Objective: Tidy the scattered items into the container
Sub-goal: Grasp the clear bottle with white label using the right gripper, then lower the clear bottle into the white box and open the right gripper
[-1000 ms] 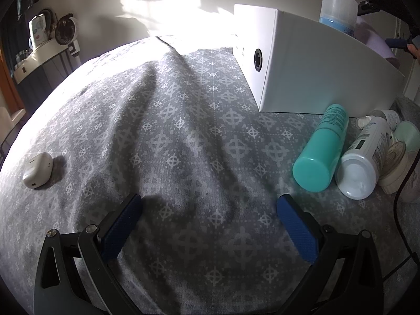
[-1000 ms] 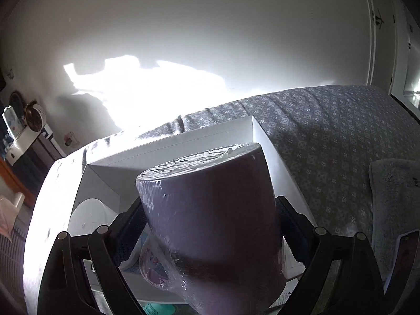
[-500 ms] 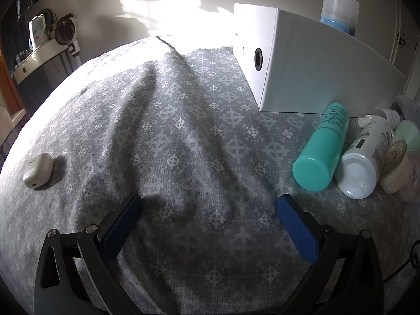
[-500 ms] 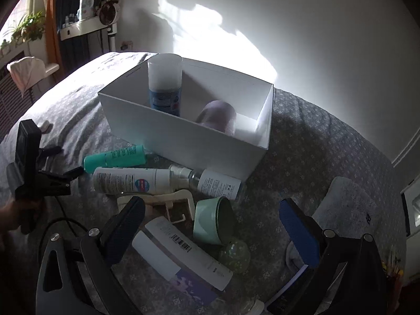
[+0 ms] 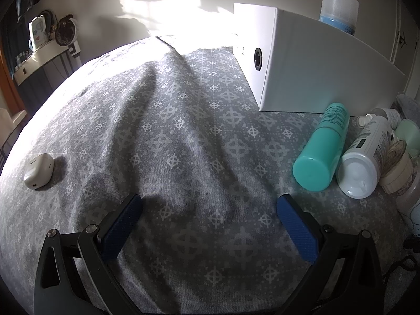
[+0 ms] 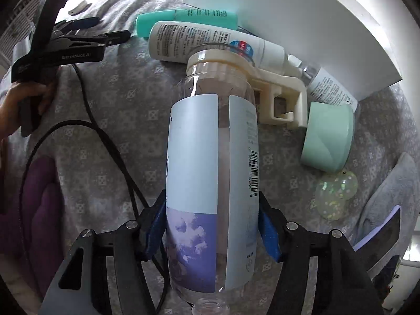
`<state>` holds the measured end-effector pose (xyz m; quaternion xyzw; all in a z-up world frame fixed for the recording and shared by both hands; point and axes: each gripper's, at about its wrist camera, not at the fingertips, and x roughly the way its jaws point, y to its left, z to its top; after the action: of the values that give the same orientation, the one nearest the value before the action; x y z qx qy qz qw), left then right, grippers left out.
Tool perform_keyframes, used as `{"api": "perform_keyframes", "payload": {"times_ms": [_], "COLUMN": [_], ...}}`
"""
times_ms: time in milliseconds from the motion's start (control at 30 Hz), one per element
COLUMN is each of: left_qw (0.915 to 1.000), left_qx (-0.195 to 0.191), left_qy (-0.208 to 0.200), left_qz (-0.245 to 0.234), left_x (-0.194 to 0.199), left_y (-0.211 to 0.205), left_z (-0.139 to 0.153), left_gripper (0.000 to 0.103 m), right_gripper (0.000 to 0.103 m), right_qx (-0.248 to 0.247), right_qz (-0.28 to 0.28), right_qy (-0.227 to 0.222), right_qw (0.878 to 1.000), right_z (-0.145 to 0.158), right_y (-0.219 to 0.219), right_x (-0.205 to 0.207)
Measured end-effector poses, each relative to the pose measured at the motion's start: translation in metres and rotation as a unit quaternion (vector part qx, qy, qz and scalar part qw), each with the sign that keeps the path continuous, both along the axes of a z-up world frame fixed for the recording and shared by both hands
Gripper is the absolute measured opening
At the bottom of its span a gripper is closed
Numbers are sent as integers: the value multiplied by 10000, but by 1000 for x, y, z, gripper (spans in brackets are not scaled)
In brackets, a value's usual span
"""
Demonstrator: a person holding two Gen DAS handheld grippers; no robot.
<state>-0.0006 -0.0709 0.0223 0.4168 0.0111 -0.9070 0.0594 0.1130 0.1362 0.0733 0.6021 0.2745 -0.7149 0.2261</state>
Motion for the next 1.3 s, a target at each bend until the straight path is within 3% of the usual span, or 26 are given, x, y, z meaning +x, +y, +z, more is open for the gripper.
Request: {"api": "perform_keyframes", "payload": {"times_ms": [67, 233, 367, 467, 533, 567, 700, 733, 800, 900, 933, 1067, 1133, 1167, 1300], "left_qw": [10000, 10000, 10000, 10000, 10000, 10000, 10000, 10000, 10000, 10000, 10000, 10000, 10000, 10000, 10000], "left_qx": [6, 3, 2, 1, 1, 1, 2, 2, 1, -1, 0, 3, -2, 0, -2], "left_qy": [1, 1, 1, 1, 1, 1, 2, 2, 3, 3, 3, 3, 3, 3, 3], "left_qz": [0, 1, 0, -1, -1, -1, -1, 0, 0, 0, 0, -1, 0, 0, -1], "left_x": [0, 0, -1, -1, -1, -1, -1, -1, -1, -1, -1, -1, -1, -1, -1], "left_y": [0, 0, 0, -2, -1, -1, -2, -1, -2, -1, -1, -1, -1, -1, -2], "left_z": [0, 0, 0, 0, 0, 0, 0, -1, 0, 0, 0, -1, -1, -1, 0], "left_gripper": [103, 103, 103, 103, 103, 103, 103, 103, 103, 103, 103, 103, 103, 103, 103], "right_gripper": [62, 61, 60, 60, 60, 60, 60, 60, 60, 60, 60, 60, 60, 60, 60], "right_qx": [290, -282, -1290, -2291, -3094, -3542, -5175, -5312, -5356, -5807, -5907, -5887, -5979, -5914, -5614], "right_qz": [-34, -435, -932, -1460, -1939, -2238, -3487, -3708, -4030, -4301, -4328, -4405, -4503, -4606, -4628], "right_qy": [57, -19, -365, -471, -417, -413, -544, -447, -240, -651, -793, -1043, -1034, -942, -410], "right_qw": [9996, 9987, 9866, 9612, 9300, 9070, 7795, 7605, 7417, 6881, 6763, 6697, 6550, 6551, 6848], "right_z": [-16, -6, 18, 49, 72, 81, 92, 93, 93, 77, 73, 66, 62, 65, 82], "right_y": [-3, 17, 49, 82, 102, 115, 165, 172, 179, 179, 175, 157, 153, 153, 151], "right_x": [-4, -16, -22, -33, -46, -53, -88, -97, -116, -143, -153, -185, -201, -207, -231]}}
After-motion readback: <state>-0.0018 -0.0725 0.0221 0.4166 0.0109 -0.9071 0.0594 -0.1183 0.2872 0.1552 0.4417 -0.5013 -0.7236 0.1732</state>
